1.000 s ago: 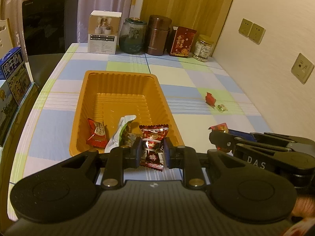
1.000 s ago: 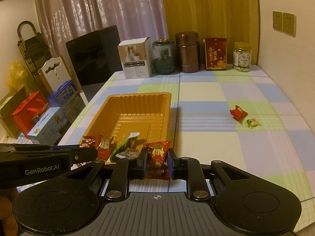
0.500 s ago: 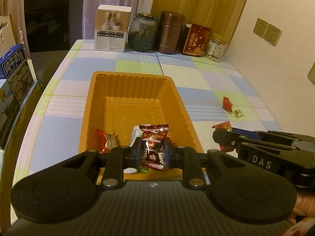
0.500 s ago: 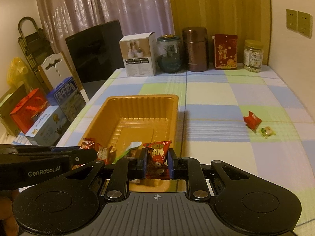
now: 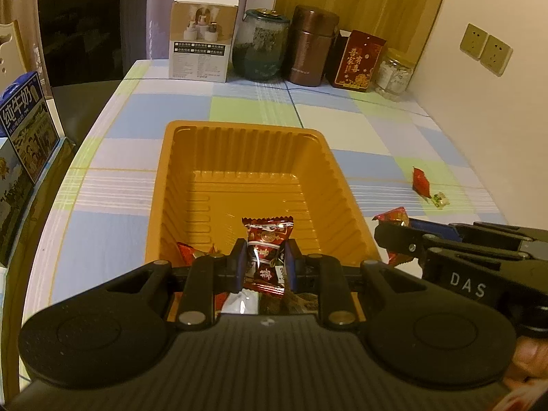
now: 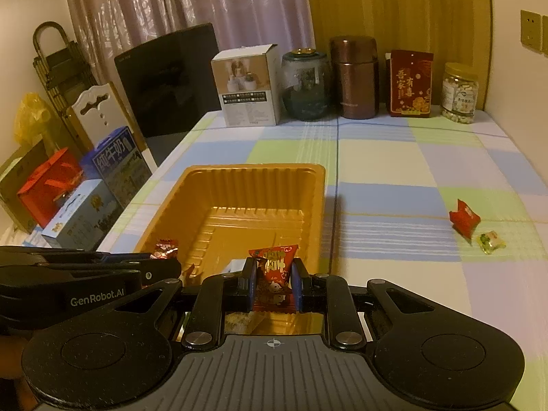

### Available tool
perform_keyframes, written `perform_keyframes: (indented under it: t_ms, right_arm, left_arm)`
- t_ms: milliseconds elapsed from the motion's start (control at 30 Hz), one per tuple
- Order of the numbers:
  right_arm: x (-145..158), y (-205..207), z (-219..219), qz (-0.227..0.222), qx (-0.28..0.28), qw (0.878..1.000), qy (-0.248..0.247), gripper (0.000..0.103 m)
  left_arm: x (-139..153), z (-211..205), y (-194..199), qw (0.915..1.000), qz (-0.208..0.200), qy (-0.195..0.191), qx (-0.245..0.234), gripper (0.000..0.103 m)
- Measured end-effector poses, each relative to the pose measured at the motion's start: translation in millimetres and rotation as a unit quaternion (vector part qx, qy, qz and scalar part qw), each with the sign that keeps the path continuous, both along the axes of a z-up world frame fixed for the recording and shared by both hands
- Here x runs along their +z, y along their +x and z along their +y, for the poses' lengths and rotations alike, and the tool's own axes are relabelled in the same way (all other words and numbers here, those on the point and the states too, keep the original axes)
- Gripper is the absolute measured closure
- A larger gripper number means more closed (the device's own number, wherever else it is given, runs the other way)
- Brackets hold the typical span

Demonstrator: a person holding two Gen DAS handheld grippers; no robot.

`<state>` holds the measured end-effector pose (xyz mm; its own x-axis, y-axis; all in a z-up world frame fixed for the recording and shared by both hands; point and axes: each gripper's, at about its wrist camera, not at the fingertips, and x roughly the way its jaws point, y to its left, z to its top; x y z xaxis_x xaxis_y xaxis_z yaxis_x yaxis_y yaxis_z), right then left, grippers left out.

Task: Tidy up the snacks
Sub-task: 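Lower the brown-red candy into the tray and open the left tool, then lower the red-gold candy into the tray and open the right tool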

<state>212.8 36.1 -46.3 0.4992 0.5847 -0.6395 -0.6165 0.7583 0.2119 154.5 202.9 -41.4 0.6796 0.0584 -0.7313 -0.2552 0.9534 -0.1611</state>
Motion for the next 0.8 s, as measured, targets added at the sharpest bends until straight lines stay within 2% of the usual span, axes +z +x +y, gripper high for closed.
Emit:
perform_keyframes:
  t_ms: [300, 333, 400, 800]
  right_arm:
    - [-8.1, 11.3, 9.1, 0.008, 0.002, 1.0, -0.003, 0.082]
    - [-8.9, 11.7, 9.7, 0.01, 0.002, 1.0, -0.002, 0.082]
    - [-10.0, 12.7, 10.0, 0.011, 0.002, 1.0, -0.003, 0.082]
    - [-4.9, 8.5, 7.5, 0.013, -0.001, 1.0, 0.003, 0.082]
  left_arm:
    - [-13.8, 13.1, 14.1, 0.9999, 0.012, -0.005, 0.006, 0.082]
    - [-15.3, 13.9, 15.6, 0.9999, 0.014, -0.005, 0.004, 0.081]
    - [-17.2, 14.4, 17.2, 0.9999, 0.017, 0.0, 0.003, 0.072]
    - [-10.8, 14.0, 1.6, 0.9999, 0.011, 0.003, 0.012, 0.072]
